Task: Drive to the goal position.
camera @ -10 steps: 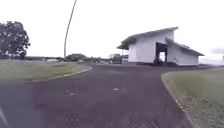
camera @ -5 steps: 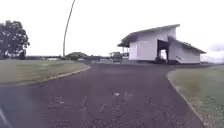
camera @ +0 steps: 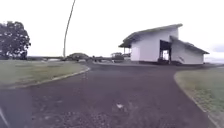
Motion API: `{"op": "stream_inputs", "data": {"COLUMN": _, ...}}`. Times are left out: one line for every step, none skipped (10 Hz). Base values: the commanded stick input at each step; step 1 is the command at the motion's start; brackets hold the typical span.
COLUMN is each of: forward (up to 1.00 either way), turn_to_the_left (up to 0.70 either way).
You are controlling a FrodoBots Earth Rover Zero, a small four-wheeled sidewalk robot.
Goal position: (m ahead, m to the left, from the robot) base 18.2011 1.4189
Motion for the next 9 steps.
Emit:
{"op": "stream_inputs", "data": {"forward": 0.85, "turn_to_the_left": 0.00}}
{"op": "stream_inputs", "data": {"forward": 0.85, "turn_to_the_left": 0.00}}
{"op": "stream_inputs", "data": {"forward": 0.85, "turn_to_the_left": -0.07}}
{"op": "stream_inputs", "data": {"forward": 0.85, "turn_to_the_left": -0.21}}
{"op": "stream_inputs", "data": {"forward": 0.85, "turn_to_the_left": -0.25}}
{"op": "stream_inputs", "data": {"forward": 0.85, "turn_to_the_left": -0.26}}
{"op": "stream_inputs", "data": {"forward": 0.85, "turn_to_the_left": -0.28}}
{"op": "stream_inputs", "data": {"forward": 0.85, "turn_to_the_left": -0.33}}
{"op": "stream_inputs", "data": {"forward": 0.85, "turn_to_the_left": -0.34}}
